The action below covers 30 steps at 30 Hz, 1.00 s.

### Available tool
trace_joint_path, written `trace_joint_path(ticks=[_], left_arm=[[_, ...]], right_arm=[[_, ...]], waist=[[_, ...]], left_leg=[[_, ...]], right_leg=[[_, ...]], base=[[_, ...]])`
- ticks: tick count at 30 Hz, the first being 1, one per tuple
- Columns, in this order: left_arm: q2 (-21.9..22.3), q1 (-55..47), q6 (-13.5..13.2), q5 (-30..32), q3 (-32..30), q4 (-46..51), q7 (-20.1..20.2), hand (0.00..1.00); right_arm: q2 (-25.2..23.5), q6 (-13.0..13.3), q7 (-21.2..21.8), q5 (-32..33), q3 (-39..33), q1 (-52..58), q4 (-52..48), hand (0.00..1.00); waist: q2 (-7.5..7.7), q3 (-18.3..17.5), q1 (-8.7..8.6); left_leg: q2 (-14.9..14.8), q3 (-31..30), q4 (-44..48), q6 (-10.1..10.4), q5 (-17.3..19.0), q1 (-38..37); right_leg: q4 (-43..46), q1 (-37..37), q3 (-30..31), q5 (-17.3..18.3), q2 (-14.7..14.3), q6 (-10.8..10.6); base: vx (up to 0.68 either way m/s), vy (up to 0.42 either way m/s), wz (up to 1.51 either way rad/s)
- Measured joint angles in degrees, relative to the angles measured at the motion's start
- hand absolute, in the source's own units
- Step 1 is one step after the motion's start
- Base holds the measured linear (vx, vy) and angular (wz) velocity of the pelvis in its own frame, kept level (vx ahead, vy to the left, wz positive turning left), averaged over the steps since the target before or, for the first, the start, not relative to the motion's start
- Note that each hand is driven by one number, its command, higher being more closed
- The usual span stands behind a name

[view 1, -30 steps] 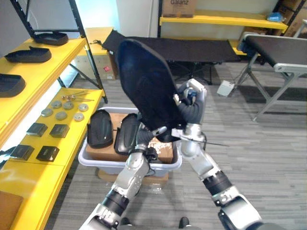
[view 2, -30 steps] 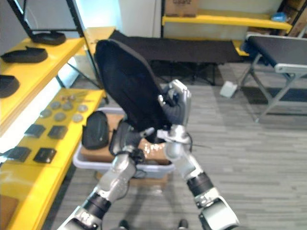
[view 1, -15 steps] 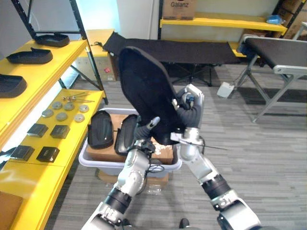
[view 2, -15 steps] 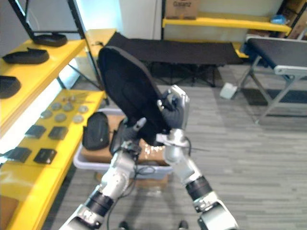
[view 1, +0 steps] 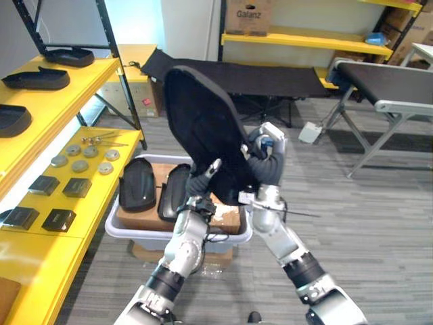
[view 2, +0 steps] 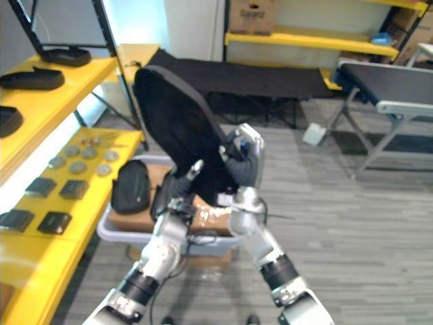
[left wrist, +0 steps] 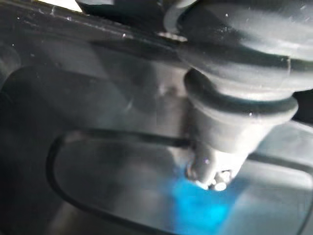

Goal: Walk over and take plastic housings, then place them on the shelf

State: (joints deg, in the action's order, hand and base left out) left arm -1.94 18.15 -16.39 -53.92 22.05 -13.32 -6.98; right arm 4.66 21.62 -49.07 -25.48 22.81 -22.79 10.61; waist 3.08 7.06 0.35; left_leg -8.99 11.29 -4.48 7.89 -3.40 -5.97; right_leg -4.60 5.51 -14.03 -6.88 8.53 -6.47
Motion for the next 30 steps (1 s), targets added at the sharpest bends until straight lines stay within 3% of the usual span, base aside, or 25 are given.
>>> trace_joint_path(ticks=[1, 5, 10, 17, 23, 25, 28, 30], left_arm=[[0.00, 0.00, -0.06, 0.54, 0.06, 0.00, 0.00, 1.00], [-0.05, -0.02, -0.11, 1.20, 0.11, 0.00, -0.07, 1.00], [-0.53, -0.42, -0.20, 6.70, 0.11, 1.27, -1.49, 1.00], [-1.02, -3.48, -0.22, 19.57, -1.29, 8.76, -7.31, 1.00], [0.27, -5.36, 0.54, 37.30, -3.48, 11.69, -17.13, 1.00], [0.25, -6.02, 2.28, 43.78, -4.56, 11.69, -21.86, 1.00], [0.22, -7.43, 4.62, 48.47, -5.95, 11.69, -26.17, 1.00], [0.24, -8.92, 7.08, 50.92, -7.20, 11.69, -29.81, 1.00]], right_arm=[[-0.07, 0.08, 0.00, 0.28, -0.04, 0.47, -0.37, 0.00], [-0.08, 0.32, 0.53, 1.33, -0.02, 1.54, -0.58, 0.00], [0.22, -0.23, 1.52, 3.43, -0.07, 4.60, -0.34, 0.00], [0.23, -1.17, 2.46, 4.56, -0.03, 6.51, 0.23, 0.00], [0.07, -1.93, 4.48, 7.29, 0.25, 6.93, 1.55, 0.00], [0.03, -1.62, 6.11, 9.79, 0.49, 6.99, 0.10, 0.00], [0.18, -0.89, 7.74, 13.36, 0.81, 7.94, -6.35, 0.00], [0.26, 1.59, 9.05, 15.46, 1.70, 9.46, -13.91, 0.00]], waist=[[0.00, 0.00, -0.04], [0.00, 0.00, -0.43], [0.01, -0.01, -0.62], [0.02, -0.02, -1.27], [-0.22, -0.19, -1.28], [-0.93, -0.70, -1.31], [-1.76, -1.21, -1.38], [-2.18, -1.52, -1.43]], left_leg=[[0.04, 0.02, 0.00, 0.00, 0.00, 0.00], [0.20, 0.05, 0.00, -0.02, 0.01, 0.00], [0.22, 0.08, 0.00, -0.04, 0.02, 0.02], [0.55, 0.28, -0.01, -0.03, 0.02, 0.01], [0.69, 0.32, -0.04, -0.03, 0.01, 0.00], [0.70, 0.33, -0.07, -0.03, 0.01, 0.01], [0.64, 0.33, -0.07, -0.03, 0.01, 0.01], [0.63, 0.34, -0.07, -0.03, 0.01, -0.03]], right_leg=[[0.00, 0.00, 0.00, -0.01, 0.08, -0.02], [0.00, 0.02, -0.02, -0.04, 0.29, -0.07], [0.00, 0.01, -0.03, -0.04, 0.33, -0.08], [0.02, -0.22, -0.03, -0.04, 0.25, -0.08], [0.02, -0.32, -0.04, -0.04, 0.09, -0.08], [0.01, -0.37, -0.03, -0.03, 0.08, -0.09], [0.01, -0.39, -0.03, -0.02, 0.02, -0.09], [0.01, -0.38, -0.03, -0.02, 0.00, -0.10]], base=[[0.00, 0.000, 0.00], [0.00, 0.000, 0.00], [0.00, 0.000, 0.00], [0.00, 0.000, 0.00], [0.00, 0.000, 0.00], [0.00, 0.000, 0.00], [0.00, 0.000, 0.00], [0.00, 0.000, 0.00]])
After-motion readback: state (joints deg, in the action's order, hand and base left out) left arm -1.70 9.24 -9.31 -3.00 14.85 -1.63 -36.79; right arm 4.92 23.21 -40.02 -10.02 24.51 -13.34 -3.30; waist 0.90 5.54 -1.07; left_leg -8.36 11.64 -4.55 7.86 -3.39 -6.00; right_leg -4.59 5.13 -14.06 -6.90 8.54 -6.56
